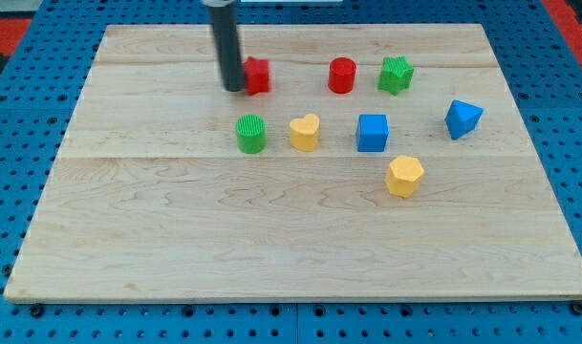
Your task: Push the red star towards the top center
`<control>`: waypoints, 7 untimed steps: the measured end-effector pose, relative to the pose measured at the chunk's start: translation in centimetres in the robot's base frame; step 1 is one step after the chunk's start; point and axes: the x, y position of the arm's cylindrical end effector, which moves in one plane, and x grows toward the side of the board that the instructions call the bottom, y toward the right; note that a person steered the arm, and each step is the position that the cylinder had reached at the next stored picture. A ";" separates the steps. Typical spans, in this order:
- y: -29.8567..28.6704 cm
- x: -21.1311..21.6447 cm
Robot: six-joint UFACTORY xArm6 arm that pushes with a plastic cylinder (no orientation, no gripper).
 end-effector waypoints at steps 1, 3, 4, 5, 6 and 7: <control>1.2 0.3; 1.2 3.5; 1.4 3.6; 1.6 3.6; 3.0 2.4; 9.6 2.3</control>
